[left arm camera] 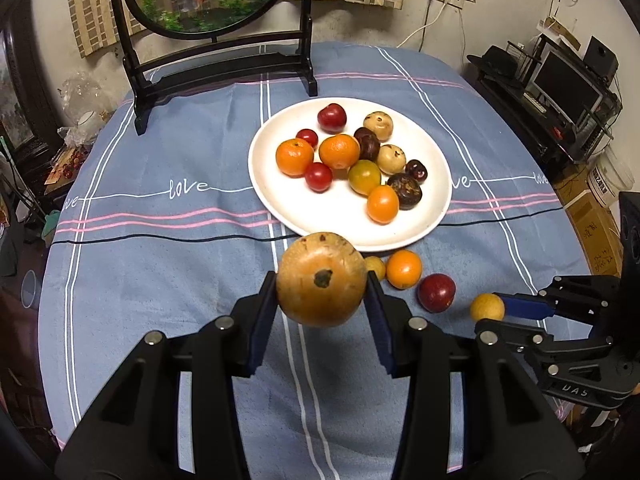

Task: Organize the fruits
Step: 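Carry the tan fruit and olive-green fruit onto the plate and open both tools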

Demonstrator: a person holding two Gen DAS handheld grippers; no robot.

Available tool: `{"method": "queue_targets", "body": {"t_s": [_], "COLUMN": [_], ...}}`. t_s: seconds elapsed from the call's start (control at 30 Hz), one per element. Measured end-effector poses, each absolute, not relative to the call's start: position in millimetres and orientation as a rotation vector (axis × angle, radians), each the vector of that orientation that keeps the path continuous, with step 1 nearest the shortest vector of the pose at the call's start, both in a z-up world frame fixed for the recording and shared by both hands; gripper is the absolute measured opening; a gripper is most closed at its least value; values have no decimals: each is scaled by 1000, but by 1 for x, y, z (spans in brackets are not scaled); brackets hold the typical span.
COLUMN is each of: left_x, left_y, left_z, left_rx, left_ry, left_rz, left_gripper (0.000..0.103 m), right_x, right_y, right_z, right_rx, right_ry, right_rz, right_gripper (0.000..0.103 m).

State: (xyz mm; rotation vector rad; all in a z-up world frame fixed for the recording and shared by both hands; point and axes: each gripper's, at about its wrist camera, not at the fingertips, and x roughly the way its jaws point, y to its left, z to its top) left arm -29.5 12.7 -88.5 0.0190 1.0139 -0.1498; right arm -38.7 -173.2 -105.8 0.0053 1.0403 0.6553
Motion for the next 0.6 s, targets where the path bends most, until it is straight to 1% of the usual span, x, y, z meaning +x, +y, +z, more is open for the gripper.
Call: {"method": "queue_targets", "body": {"t_s": [0.33,0.6], "left_x": [-9,25], "left_y": [7,3], "left_z": [-78,-61], "left_rx": [35,39], "left_ry": [992,950], "left_rz": [-163,-163], "left_gripper": [44,44], "right_x": [-23,13], "right_y": [-178,-182], "right_z": [-89,-44], "right_rx": [10,25], "right_ry": [984,853], "right_rz": [642,606], "right_gripper": [24,24]}}
